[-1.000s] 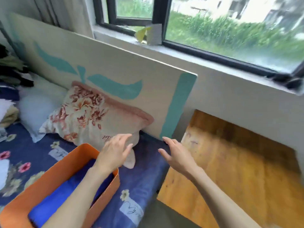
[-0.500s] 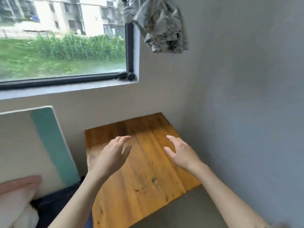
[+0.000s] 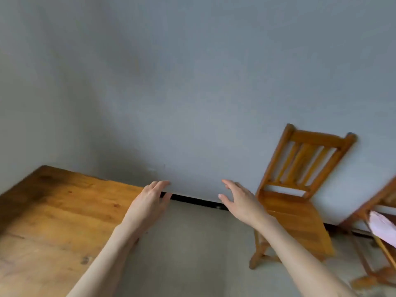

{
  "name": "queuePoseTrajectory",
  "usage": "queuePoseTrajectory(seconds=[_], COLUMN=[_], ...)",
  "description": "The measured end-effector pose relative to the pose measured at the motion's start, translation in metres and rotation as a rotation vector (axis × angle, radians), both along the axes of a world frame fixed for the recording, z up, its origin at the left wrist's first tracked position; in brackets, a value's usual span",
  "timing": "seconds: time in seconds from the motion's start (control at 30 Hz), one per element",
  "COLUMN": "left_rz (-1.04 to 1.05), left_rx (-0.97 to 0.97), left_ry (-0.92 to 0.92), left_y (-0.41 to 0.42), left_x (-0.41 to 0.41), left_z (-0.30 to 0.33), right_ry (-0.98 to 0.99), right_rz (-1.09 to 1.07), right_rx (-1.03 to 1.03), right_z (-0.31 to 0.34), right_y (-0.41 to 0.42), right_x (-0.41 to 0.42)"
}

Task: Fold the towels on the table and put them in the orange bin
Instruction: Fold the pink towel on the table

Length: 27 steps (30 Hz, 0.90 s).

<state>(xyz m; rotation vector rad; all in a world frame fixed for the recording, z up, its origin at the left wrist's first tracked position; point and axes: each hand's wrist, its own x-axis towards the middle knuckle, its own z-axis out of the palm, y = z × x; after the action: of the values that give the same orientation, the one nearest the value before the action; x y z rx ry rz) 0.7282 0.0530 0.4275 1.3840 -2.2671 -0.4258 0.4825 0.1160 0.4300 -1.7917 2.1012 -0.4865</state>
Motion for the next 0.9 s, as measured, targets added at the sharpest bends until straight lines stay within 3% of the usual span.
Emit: queuePoseTrajectory(seconds=[0.27,0.67,0.9], left_rz=[-0.368,-0.719,-0.874], left_rx=[0.112,0.172,0.216], left_ry=[0.017,-0.077,-0.149], left_y=[0.037,0.136,0.164], left_x=[-0.194,-0.456,-0.586], left_z=[-0.011,-0.039,-0.055], right_ry=[-0.091,-0.100,-0.160], right_rz=[-0.397,-0.659,-0.824], right_rx=[0.014,0.017,0.037], right_z=[-0.011,-0.024,-0.048], right_y=[0.118,0.269,0.315], right_x=[-0.153,-0.364,-0.454])
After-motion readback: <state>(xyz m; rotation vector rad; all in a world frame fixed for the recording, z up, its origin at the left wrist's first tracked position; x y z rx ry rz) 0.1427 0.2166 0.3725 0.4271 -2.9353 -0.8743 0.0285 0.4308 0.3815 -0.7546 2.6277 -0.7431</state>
